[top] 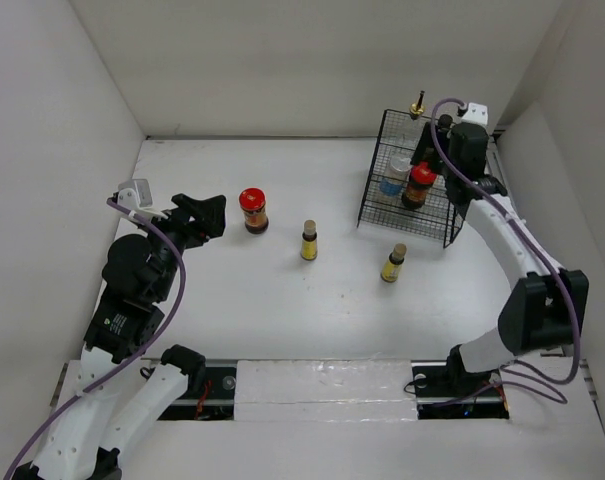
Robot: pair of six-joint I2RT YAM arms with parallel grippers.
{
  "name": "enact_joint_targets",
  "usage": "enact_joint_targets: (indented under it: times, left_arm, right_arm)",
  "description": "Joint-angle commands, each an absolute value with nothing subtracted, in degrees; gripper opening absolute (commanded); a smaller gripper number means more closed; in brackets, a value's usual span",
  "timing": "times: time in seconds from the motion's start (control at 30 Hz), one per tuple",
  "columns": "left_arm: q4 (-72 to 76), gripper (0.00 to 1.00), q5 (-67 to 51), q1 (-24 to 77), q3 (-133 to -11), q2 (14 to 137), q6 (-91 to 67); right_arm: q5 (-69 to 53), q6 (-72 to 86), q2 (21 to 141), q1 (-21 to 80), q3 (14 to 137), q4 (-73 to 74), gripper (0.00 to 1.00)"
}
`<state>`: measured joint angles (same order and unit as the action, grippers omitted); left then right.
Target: Organize the condiment bottles
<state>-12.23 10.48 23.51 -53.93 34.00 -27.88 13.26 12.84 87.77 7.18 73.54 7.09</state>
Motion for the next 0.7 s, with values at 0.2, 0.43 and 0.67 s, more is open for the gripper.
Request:
enact_joint_targets:
  times: [0.2,0.43,0.67]
  left_arm:
    - [-10.4,0.81,13.0,23.3,-54.7,34.2,-27.5]
    - [-12.3,0.82,19.9,23.3,-54.7,31.9,-29.1]
    - [-11.8,0.82,19.4,23.3,-54.6,31.4,-29.1]
  right_arm:
    - [5.1,8.2,82.3,22.5,77.9,0.8,0.26]
    - [-4.7,4.1,96.3,40.6,90.4,3.6,0.51]
    - [-3.6,-0.5,111.4,48.5,102.2,13.4,0.98]
